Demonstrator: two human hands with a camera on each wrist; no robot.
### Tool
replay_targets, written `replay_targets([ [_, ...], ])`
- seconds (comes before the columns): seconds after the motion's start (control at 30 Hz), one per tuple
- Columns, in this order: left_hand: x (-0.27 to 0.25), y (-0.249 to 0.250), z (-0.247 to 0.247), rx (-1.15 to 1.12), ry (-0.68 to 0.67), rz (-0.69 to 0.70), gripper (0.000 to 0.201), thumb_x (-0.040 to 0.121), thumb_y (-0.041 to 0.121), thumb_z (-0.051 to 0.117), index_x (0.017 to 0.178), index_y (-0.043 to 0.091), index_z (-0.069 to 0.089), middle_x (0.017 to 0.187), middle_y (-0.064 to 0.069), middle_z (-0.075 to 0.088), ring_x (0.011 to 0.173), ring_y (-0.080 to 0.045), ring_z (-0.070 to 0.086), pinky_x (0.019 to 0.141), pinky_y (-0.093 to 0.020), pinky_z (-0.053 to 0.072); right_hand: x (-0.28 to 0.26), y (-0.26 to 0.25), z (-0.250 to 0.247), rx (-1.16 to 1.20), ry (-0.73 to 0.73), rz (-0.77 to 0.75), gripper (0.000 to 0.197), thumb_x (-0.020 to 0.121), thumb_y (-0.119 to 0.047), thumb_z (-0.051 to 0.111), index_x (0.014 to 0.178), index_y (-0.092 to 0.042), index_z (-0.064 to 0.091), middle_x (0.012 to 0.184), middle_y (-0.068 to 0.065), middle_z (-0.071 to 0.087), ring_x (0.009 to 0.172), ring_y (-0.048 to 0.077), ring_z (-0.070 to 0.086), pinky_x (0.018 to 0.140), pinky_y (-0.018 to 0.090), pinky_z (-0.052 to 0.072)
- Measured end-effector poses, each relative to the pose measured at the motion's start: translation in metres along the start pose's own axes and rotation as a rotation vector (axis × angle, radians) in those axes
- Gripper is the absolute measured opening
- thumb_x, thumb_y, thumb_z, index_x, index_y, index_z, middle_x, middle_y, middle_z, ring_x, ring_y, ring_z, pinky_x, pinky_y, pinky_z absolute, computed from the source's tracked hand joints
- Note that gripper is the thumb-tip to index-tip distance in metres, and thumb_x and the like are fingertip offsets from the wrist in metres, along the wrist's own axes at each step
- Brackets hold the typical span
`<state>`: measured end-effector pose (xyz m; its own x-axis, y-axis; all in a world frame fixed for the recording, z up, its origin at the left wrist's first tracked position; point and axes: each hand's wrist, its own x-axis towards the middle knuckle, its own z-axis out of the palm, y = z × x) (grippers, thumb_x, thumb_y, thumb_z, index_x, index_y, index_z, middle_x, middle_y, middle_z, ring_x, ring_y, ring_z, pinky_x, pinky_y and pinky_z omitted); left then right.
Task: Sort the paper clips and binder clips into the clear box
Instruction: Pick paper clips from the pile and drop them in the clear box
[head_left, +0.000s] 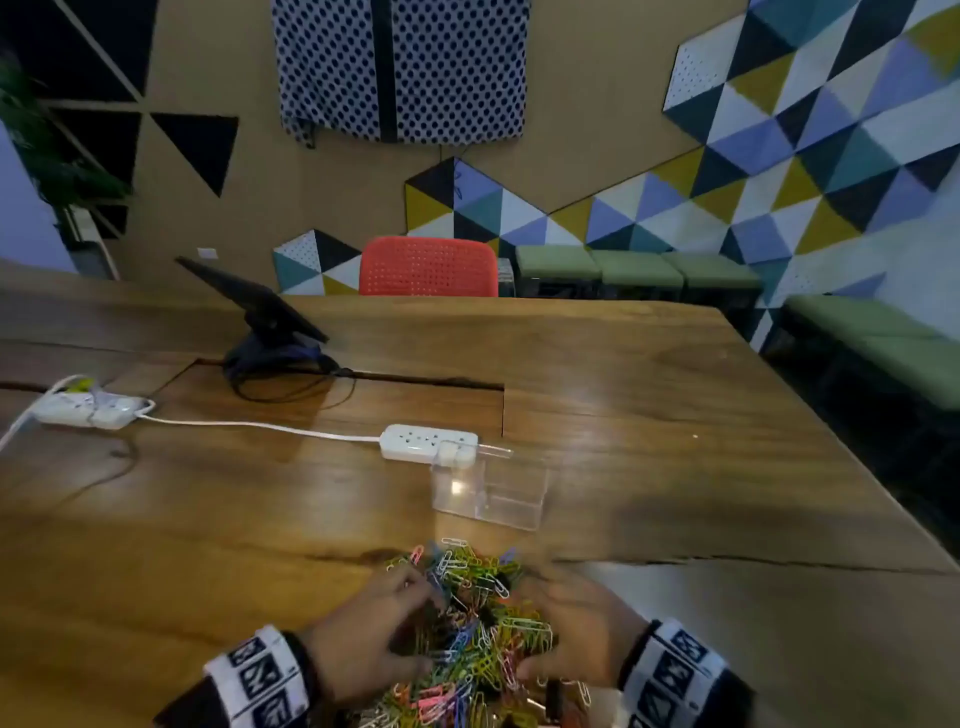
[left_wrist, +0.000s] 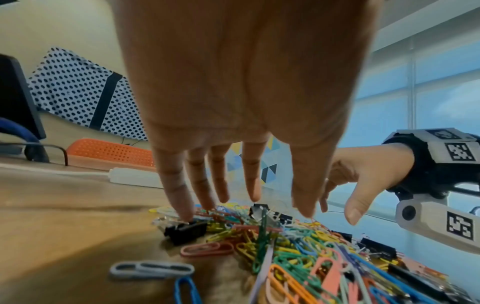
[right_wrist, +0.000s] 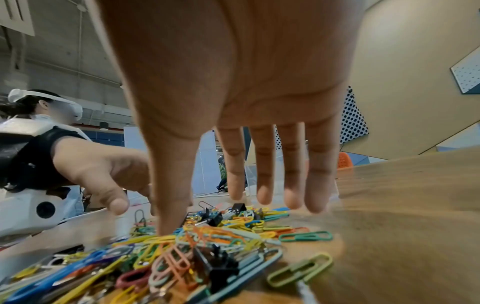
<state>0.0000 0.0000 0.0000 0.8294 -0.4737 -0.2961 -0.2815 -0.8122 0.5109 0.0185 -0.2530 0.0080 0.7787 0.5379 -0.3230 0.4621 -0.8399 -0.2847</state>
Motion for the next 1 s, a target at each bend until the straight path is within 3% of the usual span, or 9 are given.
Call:
replay_targets([
  [0.13, 0.009, 0.008, 0.004, 0.085, -0.066, -0.033, 0.077, 0.074, 0.053, 0.068, 0.138, 0.032, 0.031, 0.137, 0.012, 0.026, 0.127, -0.008, 0.03, 0.112, -0.026, 0.029, 0.009, -0.006, 0.002, 0.02, -0.052, 0.043, 0.081, 0.07, -0.058, 0.07, 0.135, -0.023, 0.038, 0.136, 0.0, 0.043, 0.124, 0.021, 0.044, 0.102, 0.032, 0.038],
  [0.37, 0.024, 0.006, 0.016, 0.238, -0.054, -0.021, 0.095, 0.065, 0.062, 0.071, 0.142, 0.038, 0.02, 0.138, 0.006, 0.027, 0.128, -0.015, 0.029, 0.111, -0.039, 0.033, 0.02, -0.023, 0.015, -0.057, 0.006, 0.087, 0.077, 0.067, -0.058, 0.071, 0.13, -0.025, 0.042, 0.128, 0.001, 0.046, 0.118, 0.021, 0.046, 0.099, 0.037, 0.043],
  [0.5, 0.031, 0.007, 0.018, 0.179, -0.014, 0.029, 0.076, 0.072, 0.053, 0.071, 0.136, 0.033, 0.036, 0.129, 0.005, 0.033, 0.121, -0.012, 0.037, 0.107, -0.03, 0.037, 0.027, -0.027, 0.014, -0.015, -0.026, 0.096, 0.066, 0.07, -0.05, 0.073, 0.127, -0.026, 0.048, 0.127, 0.001, 0.05, 0.118, 0.02, 0.047, 0.097, 0.035, 0.043],
  [0.67, 0.036, 0.003, 0.014, 0.149, 0.027, 0.049, 0.045, 0.081, 0.042, 0.067, 0.121, 0.027, 0.052, 0.12, 0.003, 0.045, 0.112, -0.013, 0.047, 0.099, -0.029, 0.041, 0.026, -0.025, 0.013, 0.112, 0.006, 0.128, 0.053, 0.074, -0.037, 0.074, 0.122, -0.029, 0.055, 0.121, -0.004, 0.059, 0.105, 0.012, 0.056, 0.089, 0.027, 0.047],
  [0.73, 0.036, 0.003, 0.011, 0.15, 0.053, 0.072, 0.037, 0.084, 0.035, 0.065, 0.118, 0.023, 0.056, 0.118, 0.001, 0.051, 0.11, -0.013, 0.05, 0.092, -0.024, 0.039, 0.028, -0.022, 0.014, 0.176, 0.02, 0.14, 0.047, 0.076, -0.032, 0.074, 0.12, -0.029, 0.058, 0.122, -0.004, 0.061, 0.093, 0.007, 0.059, 0.086, 0.026, 0.049],
  [0.8, 0.035, 0.002, 0.008, 0.134, 0.08, 0.081, 0.032, 0.086, 0.031, 0.064, 0.116, 0.019, 0.059, 0.117, 0.001, 0.056, 0.101, -0.011, 0.052, 0.084, -0.02, 0.039, 0.03, -0.018, 0.016, 0.248, 0.043, 0.174, 0.04, 0.077, -0.028, 0.074, 0.115, -0.032, 0.062, 0.121, -0.004, 0.061, 0.072, 0.0, 0.052, 0.079, 0.025, 0.05],
  [0.83, 0.034, 0.002, 0.007, 0.122, 0.093, 0.078, 0.03, 0.086, 0.029, 0.063, 0.114, 0.019, 0.061, 0.115, 0.001, 0.058, 0.096, -0.009, 0.051, 0.081, -0.019, 0.038, 0.031, -0.016, 0.016, 0.268, 0.055, 0.192, 0.036, 0.077, -0.028, 0.073, 0.112, -0.033, 0.064, 0.121, -0.005, 0.061, 0.07, -0.001, 0.049, 0.079, 0.026, 0.05],
  [0.9, 0.035, -0.002, 0.005, 0.072, 0.119, 0.064, 0.025, 0.086, 0.027, 0.064, 0.11, 0.022, 0.063, 0.112, 0.002, 0.062, 0.093, -0.007, 0.052, 0.081, -0.021, 0.04, 0.032, -0.013, 0.016, 0.291, 0.069, 0.208, 0.03, 0.078, -0.027, 0.072, 0.106, -0.036, 0.066, 0.107, -0.011, 0.063, 0.067, -0.006, 0.05, 0.084, 0.028, 0.049],
  [1.0, 0.036, -0.006, 0.002, -0.033, 0.134, 0.033, 0.023, 0.084, 0.023, 0.066, 0.107, 0.025, 0.065, 0.11, 0.006, 0.063, 0.096, -0.008, 0.057, 0.087, -0.025, 0.045, 0.033, -0.008, 0.016, 0.378, 0.084, 0.237, 0.028, 0.079, -0.025, 0.072, 0.104, -0.035, 0.066, 0.051, -0.022, 0.06, 0.041, -0.017, 0.049, 0.081, 0.027, 0.049],
])
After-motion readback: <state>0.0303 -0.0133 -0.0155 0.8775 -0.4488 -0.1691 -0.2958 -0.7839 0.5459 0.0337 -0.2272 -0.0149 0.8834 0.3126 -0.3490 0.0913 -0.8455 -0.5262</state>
